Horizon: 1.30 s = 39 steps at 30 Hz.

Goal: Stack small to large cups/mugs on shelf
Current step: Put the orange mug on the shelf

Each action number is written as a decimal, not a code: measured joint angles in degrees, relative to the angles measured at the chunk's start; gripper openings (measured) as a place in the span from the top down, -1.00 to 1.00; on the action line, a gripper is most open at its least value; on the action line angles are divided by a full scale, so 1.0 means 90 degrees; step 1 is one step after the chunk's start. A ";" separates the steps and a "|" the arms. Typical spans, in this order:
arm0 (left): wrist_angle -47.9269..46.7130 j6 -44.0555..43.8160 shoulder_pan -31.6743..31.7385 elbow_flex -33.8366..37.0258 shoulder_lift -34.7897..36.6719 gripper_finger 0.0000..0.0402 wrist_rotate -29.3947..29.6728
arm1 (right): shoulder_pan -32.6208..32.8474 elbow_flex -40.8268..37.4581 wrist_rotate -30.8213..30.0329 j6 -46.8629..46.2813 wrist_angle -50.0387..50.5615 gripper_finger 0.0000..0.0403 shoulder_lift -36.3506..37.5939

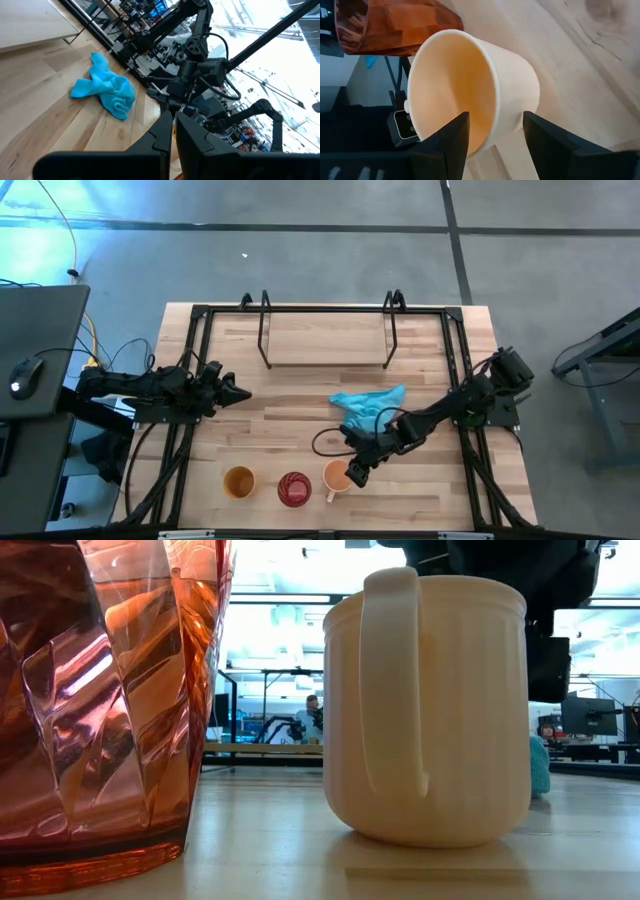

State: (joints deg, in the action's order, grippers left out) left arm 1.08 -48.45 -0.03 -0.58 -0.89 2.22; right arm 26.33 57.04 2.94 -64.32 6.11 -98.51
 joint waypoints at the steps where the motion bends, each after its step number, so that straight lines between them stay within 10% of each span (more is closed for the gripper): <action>1: -0.0002 0.0000 0.0001 0.0000 0.0000 0.94 -0.0001 | -0.0002 0.0000 0.0002 -0.0015 -0.0007 0.12 -0.0016; 39: 0.0005 0.0018 0.0000 0.0000 0.0000 0.94 0.0041 | -0.0382 0.0000 -0.0038 0.0367 0.0107 0.79 0.0259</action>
State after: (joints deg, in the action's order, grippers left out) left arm 1.13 -48.28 -0.03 -0.58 -0.89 2.59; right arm 22.89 57.04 2.60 -61.01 7.07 -96.18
